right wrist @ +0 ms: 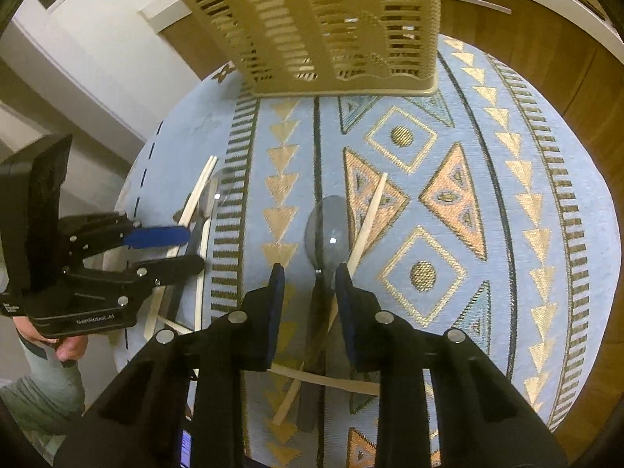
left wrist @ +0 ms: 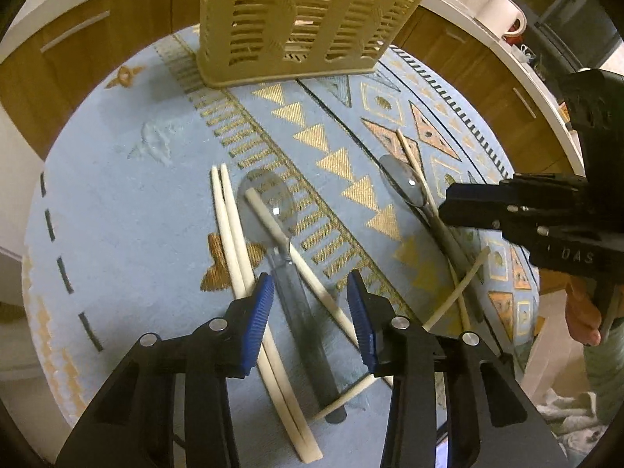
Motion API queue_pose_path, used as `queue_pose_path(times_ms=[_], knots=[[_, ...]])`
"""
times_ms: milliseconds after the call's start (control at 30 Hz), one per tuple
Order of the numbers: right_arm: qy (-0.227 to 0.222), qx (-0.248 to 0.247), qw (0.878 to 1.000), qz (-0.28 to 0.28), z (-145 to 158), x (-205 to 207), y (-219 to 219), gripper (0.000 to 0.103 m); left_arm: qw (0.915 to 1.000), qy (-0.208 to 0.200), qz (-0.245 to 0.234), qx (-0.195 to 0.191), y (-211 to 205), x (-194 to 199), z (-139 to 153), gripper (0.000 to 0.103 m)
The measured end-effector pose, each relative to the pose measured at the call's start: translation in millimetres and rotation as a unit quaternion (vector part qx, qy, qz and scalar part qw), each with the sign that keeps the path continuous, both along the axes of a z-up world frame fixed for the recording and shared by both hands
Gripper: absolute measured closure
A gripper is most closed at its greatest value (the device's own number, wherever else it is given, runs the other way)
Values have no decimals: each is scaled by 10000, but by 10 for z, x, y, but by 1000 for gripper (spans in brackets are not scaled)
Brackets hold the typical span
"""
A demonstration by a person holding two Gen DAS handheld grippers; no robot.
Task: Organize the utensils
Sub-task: 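Lower both tools to the table and grasp another clear spoon with each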
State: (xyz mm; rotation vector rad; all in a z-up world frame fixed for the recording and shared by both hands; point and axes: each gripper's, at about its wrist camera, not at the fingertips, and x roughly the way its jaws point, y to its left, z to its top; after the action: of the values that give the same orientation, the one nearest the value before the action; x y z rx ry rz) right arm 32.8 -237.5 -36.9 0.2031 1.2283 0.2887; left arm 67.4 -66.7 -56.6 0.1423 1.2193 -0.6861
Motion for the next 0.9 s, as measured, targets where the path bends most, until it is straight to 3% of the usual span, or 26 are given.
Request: queue_pose_path(times_ms=[367,600,667,700,767,900], knots=[[245,-180,9994,147,-115,115,88,82,9996,-210,12,164,-108,9,6,71],[412,-607,9970,258,-162,116,250,82,9997,-167,-30,184,-67,22,-3,71],[371,-910,9946,329,-161,120,317,87,9996,-181,-21,227,-72,24,1,71],[346,-1037,9934,343,-168,120,336,93,9992,-234,-27,320,-92,17,-3,75],[321,-1114,9925,393,-180,115,352,93,9978,-394,-40,535,-112,-12,-12,83],[311,-1084,9927,421,-189,108,345,93,9979,-375,-41,532,-84,-22,-12,89]])
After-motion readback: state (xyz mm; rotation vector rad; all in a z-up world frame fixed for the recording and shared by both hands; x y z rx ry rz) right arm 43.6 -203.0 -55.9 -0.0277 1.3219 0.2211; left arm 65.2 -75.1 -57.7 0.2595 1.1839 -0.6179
